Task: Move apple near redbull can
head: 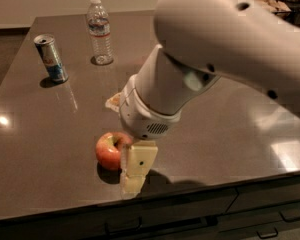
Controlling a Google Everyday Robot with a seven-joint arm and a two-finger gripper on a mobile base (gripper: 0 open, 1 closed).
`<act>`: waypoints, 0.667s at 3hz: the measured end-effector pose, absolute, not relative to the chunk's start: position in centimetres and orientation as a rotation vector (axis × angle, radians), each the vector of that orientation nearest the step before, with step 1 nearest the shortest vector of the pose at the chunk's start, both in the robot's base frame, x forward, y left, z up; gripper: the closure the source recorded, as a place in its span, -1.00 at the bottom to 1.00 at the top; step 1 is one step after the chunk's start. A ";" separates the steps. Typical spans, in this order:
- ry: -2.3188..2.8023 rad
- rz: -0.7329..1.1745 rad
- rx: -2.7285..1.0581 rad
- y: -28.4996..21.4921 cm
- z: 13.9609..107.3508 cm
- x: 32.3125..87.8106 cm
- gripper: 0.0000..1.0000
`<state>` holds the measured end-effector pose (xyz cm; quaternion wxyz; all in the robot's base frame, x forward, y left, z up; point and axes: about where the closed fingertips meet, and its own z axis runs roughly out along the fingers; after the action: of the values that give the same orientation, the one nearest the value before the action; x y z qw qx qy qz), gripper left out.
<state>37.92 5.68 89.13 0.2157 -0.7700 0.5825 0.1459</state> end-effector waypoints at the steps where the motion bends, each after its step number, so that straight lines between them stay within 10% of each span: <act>1: 1.605 0.421 -2.165 6.9 87.3 37.8 -1.00; 2: 1.606 0.432 -2.175 7.3 86.3 38.4 -1.00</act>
Offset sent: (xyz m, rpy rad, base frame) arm 0.0143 0.0182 -0.0453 -0.0175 0.0483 0.0336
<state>38.40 7.27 86.25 0.2003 -0.7782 0.5747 0.1547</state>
